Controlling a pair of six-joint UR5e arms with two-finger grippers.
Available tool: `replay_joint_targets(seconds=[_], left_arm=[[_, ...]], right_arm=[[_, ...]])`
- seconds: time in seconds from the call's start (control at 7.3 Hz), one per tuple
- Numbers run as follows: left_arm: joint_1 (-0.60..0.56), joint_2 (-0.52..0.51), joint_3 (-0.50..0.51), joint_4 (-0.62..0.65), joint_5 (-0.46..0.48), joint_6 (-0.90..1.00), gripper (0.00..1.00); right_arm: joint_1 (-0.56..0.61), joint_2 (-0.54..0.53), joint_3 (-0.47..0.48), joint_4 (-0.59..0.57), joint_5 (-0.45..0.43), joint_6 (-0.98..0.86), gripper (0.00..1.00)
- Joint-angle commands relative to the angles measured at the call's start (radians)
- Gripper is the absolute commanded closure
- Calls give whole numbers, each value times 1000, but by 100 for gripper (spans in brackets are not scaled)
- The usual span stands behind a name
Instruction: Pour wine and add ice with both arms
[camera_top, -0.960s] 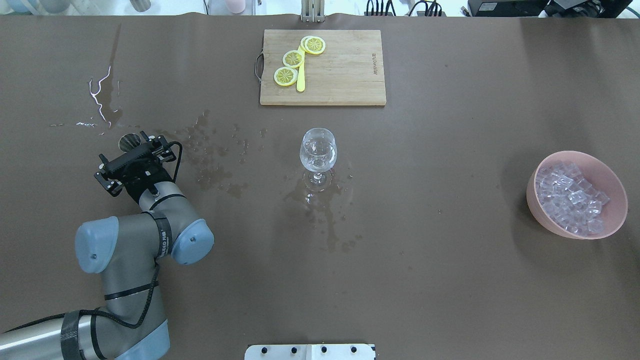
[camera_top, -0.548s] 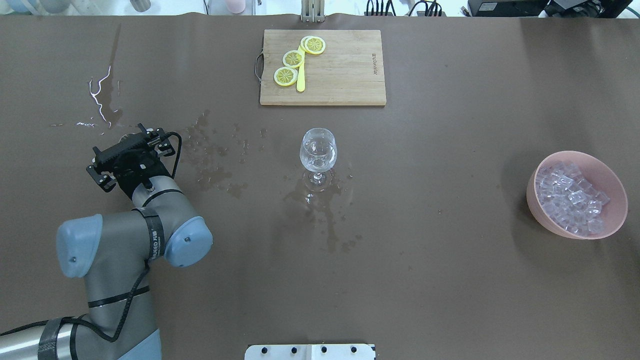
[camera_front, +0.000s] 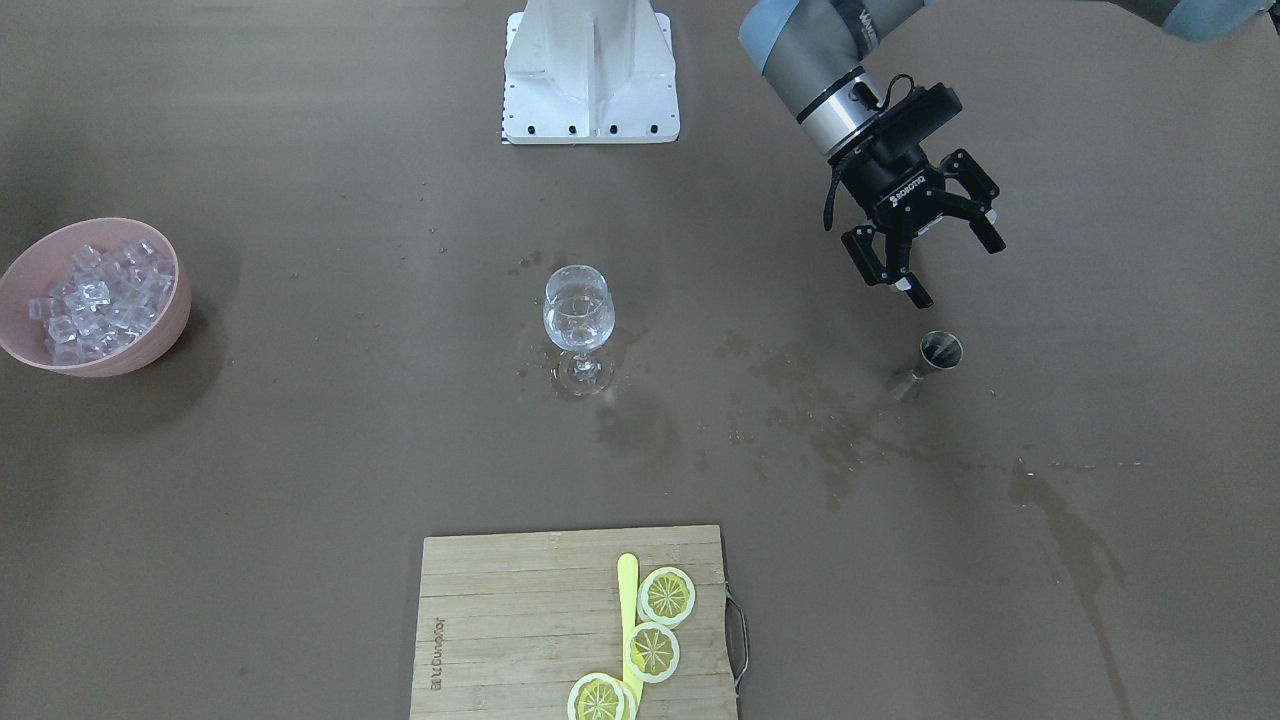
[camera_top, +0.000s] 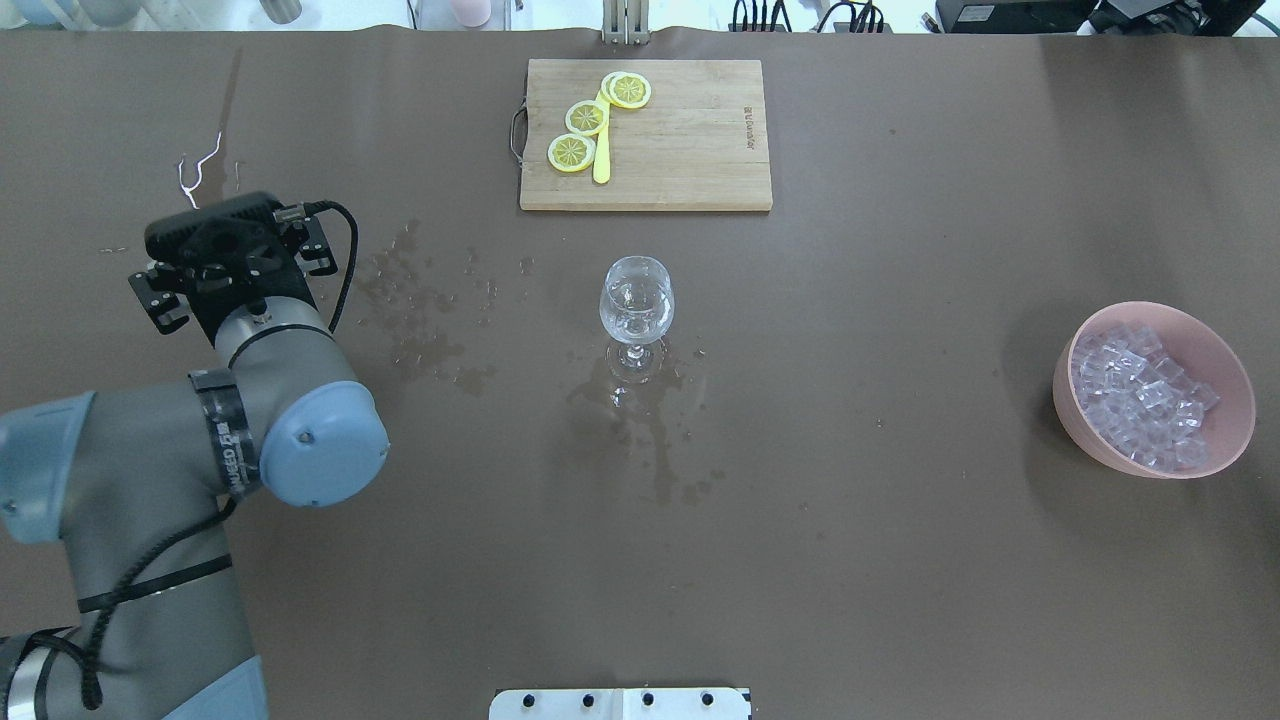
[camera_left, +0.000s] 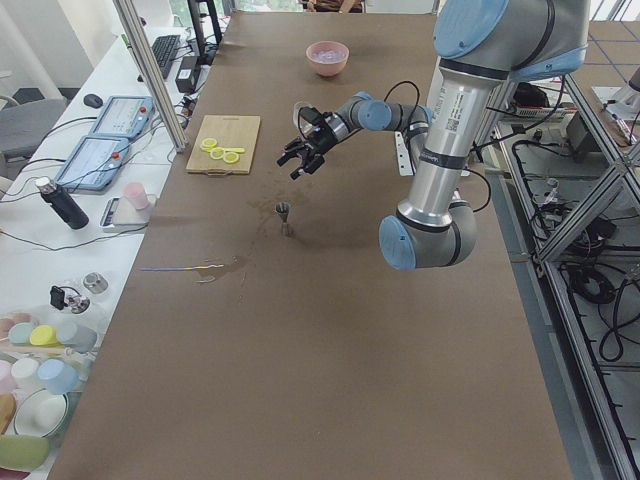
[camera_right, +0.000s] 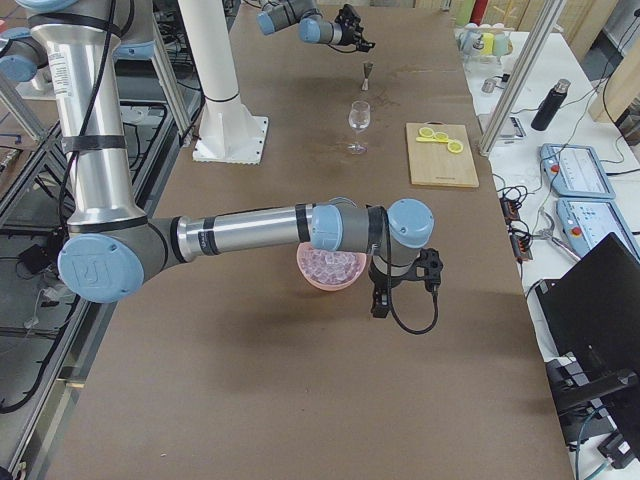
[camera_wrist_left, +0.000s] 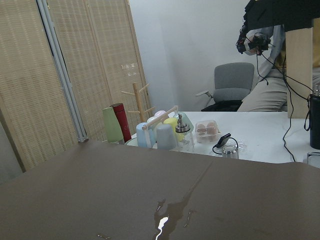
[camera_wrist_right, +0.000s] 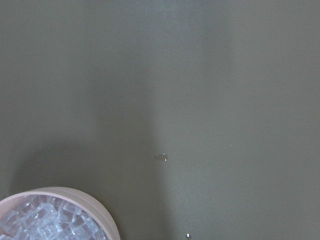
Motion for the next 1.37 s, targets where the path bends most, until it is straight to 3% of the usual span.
replay_joint_targets(seconds=[0.0, 0.14, 0.27, 0.41, 0.55, 0.82, 0.96, 1.23], left_arm=[[-133, -16, -48, -132, -231, 365, 2], [-213, -19, -51, -173, -318, 491, 2], [-316, -17, -33, -228, -496, 705, 2], [-414, -19, 18, -234, -613, 859, 2], [-488, -43, 85, -267, -659, 958, 2], [-618, -40, 156, -315, -836, 1173, 2], [-665, -40, 191, -348, -883, 1183, 2], [-679, -46, 251, -387, -918, 1186, 2]], right_arm=[[0, -1, 10, 2, 10, -3, 0], [0, -1, 18, 2, 10, -1, 0], [0, 0, 19, 2, 10, -1, 0], [0, 0, 41, 2, 11, 2, 0], [-3, -7, 74, 2, 13, 2, 0], [-96, -14, 180, 4, 8, 82, 0], [-157, -21, 226, 57, -19, 200, 0], [-314, -140, 243, 379, -120, 383, 0]])
